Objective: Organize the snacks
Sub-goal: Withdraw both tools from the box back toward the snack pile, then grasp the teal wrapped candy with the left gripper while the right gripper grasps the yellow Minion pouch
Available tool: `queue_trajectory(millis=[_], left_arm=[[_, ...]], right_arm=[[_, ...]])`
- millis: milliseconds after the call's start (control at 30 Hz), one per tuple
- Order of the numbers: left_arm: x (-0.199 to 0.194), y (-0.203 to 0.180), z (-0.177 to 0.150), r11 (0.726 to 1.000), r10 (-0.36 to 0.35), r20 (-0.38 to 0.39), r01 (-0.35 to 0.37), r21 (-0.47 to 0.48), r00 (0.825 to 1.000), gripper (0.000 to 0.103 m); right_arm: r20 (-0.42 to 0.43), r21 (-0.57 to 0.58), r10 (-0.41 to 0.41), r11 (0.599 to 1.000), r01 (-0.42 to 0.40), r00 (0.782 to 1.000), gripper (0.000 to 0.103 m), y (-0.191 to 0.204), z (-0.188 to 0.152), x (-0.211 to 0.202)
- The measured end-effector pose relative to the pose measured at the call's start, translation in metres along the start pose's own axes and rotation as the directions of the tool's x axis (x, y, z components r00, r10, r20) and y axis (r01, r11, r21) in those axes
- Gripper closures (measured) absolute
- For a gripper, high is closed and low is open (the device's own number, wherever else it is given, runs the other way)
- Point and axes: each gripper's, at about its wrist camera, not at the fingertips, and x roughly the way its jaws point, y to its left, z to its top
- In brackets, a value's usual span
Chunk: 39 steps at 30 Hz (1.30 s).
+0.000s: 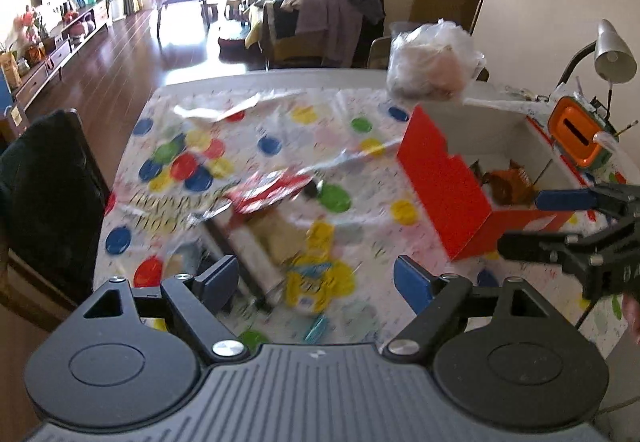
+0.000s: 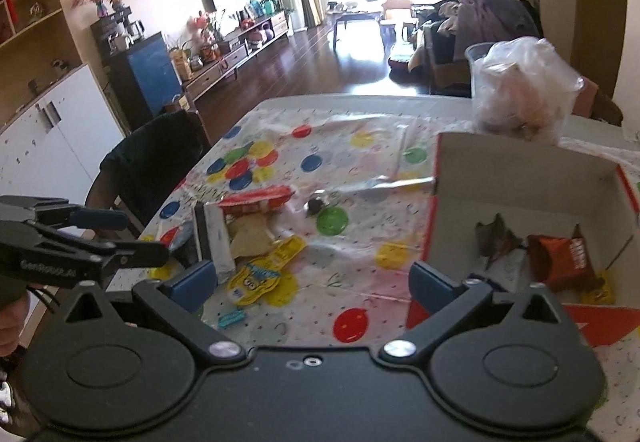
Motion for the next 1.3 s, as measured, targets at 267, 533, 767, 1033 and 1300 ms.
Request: queue_trajectory(millis=[267,533,767,1033,1300], left_arm=[[0.01,0.017,-0.034,1.0,-0.021,-0.046,0.021,0.014,0.999,0.018],[0.029,0.014,-0.049,0.998,-0.06,-0.066,0.062,0.027,0.996,0.018],[0.047,0.007,-0.054,0.993,-0.096,-0.093,0.102,0.066,0.991,0.018],[0.066,0.003,-0.053,0.991,-0.102,-0.12,0.112,0.077,0.987,0.025],[0.077,0.004,-0.053,0.991,-0.082,-0.151,0.096,0.089,0.985,0.034]], right_arm=[[-0.061,-0.036,0.001,0.999,-0.004,0.998,0.0,0.015,-0.008,0.033],[-0.133,-0.108,0.027,0.993,-0.042,0.991,0.0,0.023,-0.004,0.078],[-0.232,-0.1,0.042,0.993,-0.067,0.972,0.001,0.029,0.001,0.127],[-0.355,-0.129,0.047,0.987,-0.099,0.934,0.007,0.044,0.0,0.179],[-0.4,-0.179,0.014,0.979,-0.093,0.916,0.013,0.065,-0.002,0.206]])
